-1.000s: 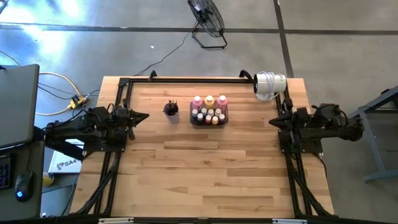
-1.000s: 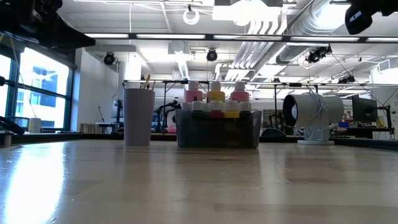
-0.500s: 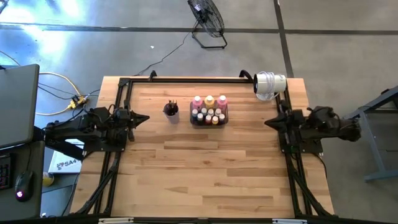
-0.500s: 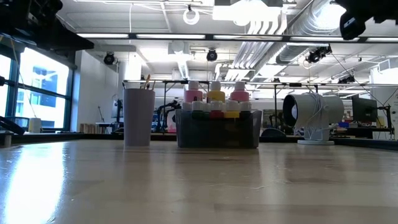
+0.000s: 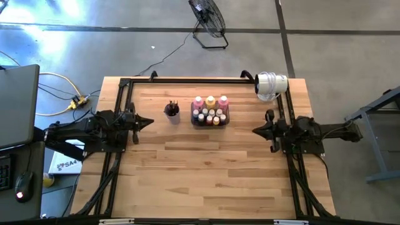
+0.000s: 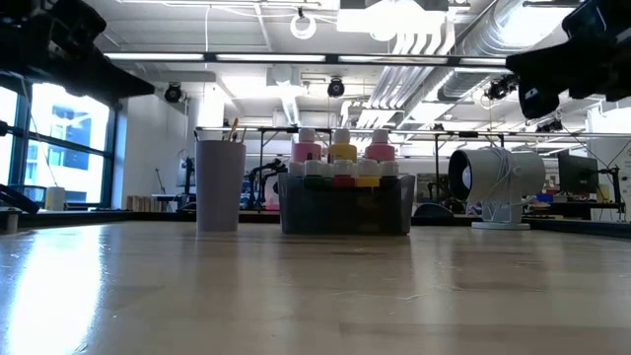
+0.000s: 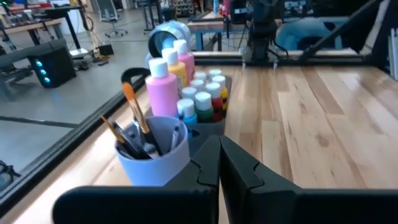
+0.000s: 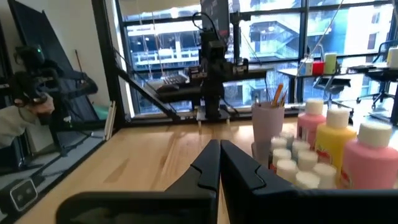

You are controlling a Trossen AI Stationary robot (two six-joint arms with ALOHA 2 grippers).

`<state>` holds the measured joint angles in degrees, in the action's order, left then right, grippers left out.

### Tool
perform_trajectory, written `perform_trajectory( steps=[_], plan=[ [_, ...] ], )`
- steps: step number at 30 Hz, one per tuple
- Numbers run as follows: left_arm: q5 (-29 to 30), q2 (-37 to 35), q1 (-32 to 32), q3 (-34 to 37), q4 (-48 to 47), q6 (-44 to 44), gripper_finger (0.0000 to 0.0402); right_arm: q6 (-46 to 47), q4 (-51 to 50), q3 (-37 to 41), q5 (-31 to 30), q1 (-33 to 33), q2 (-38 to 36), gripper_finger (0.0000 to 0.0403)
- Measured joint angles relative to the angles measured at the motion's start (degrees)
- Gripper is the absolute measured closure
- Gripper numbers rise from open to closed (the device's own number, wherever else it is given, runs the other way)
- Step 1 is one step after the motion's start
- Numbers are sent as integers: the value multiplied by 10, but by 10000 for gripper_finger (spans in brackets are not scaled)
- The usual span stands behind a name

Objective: Pick & Place Paint Supplies
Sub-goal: Return to Home Position

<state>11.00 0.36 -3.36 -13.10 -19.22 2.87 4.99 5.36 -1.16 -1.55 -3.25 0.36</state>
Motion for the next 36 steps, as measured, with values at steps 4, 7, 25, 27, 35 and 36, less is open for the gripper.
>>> perform_trajectory(
  steps=[4, 7, 25, 27, 35, 36],
  plan=[
    [-5, 0, 0, 43, 50, 2, 401, 8, -1, 6, 0, 0, 0, 400],
    [-15, 1, 0, 74, 86, 12, 401, 8, -4, 6, 1, 0, 0, 400],
    [0, 10, 0, 89, 130, 25, 401, -34, -12, 7, -193, 0, 7, 400],
    [0, 10, 0, 90, 130, 25, 401, -36, -12, 7, -191, 0, 7, 400],
    [1, 10, 0, 90, 131, 25, 401, -33, -12, 7, -191, 0, 7, 400],
    [1, 10, 0, 90, 131, 24, 401, -33, -12, 8, -191, 0, 7, 400]
  ],
)
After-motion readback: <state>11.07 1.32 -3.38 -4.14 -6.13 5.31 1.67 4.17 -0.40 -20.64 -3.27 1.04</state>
